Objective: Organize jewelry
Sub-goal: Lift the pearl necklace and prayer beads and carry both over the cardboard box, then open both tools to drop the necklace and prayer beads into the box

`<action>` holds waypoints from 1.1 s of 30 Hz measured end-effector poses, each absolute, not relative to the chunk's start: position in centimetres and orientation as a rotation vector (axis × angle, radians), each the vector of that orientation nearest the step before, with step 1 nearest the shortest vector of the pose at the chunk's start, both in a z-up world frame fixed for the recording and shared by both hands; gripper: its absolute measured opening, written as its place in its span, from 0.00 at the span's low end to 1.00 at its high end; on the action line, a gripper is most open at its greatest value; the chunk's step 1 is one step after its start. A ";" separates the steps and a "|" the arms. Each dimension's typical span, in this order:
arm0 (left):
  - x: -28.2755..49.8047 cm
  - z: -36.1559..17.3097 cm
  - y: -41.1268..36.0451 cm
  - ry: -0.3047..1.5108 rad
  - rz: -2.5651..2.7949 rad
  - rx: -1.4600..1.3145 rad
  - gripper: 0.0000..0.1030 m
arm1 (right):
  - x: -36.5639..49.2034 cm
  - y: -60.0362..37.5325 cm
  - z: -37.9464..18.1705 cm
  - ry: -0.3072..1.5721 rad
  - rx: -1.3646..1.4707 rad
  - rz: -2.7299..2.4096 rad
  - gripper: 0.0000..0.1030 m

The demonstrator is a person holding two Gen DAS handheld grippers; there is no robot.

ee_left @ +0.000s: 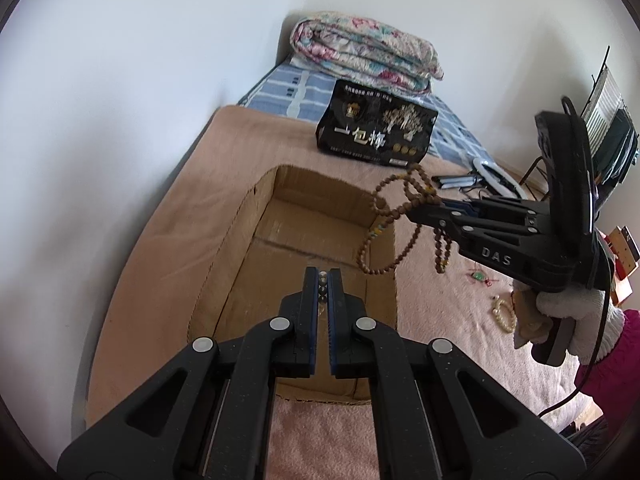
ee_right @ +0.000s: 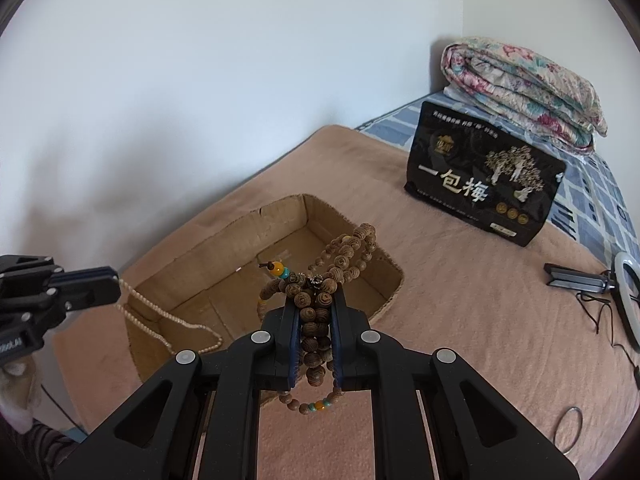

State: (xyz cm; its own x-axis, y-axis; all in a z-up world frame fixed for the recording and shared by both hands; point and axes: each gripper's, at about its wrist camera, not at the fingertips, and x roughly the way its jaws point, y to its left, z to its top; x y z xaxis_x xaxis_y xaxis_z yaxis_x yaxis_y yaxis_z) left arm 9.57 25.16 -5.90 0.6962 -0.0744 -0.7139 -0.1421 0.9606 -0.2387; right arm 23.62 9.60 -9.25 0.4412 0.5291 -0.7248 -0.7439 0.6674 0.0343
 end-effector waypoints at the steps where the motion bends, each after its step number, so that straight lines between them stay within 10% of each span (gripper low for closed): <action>1: 9.7 -6.2 25.0 0.811 0.039 -0.285 0.01 | 23.7 9.9 -9.6 0.780 -0.315 0.806 0.11; 17: 10.6 -8.6 24.7 0.879 0.034 -0.290 0.01 | 24.3 12.1 -12.6 0.821 -0.376 0.820 0.13; 23: 10.8 -8.9 24.5 0.897 0.036 -0.275 0.05 | 24.2 11.9 -12.4 0.804 -0.374 0.789 0.51; 26: 10.9 -8.9 24.5 0.899 0.051 -0.270 0.27 | 24.1 11.5 -12.1 0.798 -0.357 0.776 0.53; 33: 10.8 -8.8 24.5 0.895 0.057 -0.269 0.28 | 23.9 10.5 -11.7 0.802 -0.336 0.769 0.57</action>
State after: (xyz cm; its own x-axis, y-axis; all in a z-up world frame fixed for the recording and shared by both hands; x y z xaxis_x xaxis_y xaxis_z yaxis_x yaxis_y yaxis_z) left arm 10.84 24.51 -8.75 0.6262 -0.0631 -0.7771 -0.1605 0.9649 -0.2076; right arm 23.88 10.49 -11.73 0.4493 0.4872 -0.7488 -0.7278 0.6857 0.0094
